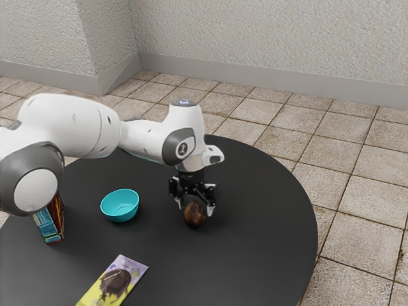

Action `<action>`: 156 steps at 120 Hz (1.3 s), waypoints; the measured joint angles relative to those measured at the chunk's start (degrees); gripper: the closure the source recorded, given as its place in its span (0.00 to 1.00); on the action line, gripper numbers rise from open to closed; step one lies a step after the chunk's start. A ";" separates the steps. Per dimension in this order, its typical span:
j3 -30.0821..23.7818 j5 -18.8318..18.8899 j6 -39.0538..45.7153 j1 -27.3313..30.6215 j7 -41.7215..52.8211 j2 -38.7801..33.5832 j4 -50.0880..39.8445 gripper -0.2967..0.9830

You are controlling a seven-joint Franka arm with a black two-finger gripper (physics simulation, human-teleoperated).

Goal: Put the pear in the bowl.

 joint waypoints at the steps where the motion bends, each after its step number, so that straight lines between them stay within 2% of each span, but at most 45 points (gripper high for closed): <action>1: 0.05 -0.01 0.04 0.00 -0.18 0.05 0.00 0.23; 34: 0.33 -0.05 0.77 -0.48 -4.77 0.26 -1.02 0.24; 60: 0.33 0.16 0.94 -0.59 -7.22 -0.07 -1.12 0.43; 70: 0.33 0.39 0.80 -0.55 -8.05 -1.41 -1.73 0.47; 84: 0.92 0.75 0.49 -0.12 -9.09 -7.60 -5.40 0.49; 99: 1.41 1.07 -1.05 3.34 -10.02 -12.13 -7.26 0.52; 116: 1.45 1.97 -2.79 7.94 -10.95 -13.69 -7.33 0.55; 142: 3.15 3.30 -3.91 14.29 -11.83 -13.49 -6.53 0.55; 156: 3.41 3.24 -4.16 15.82 -11.89 -10.15 -4.58 0.53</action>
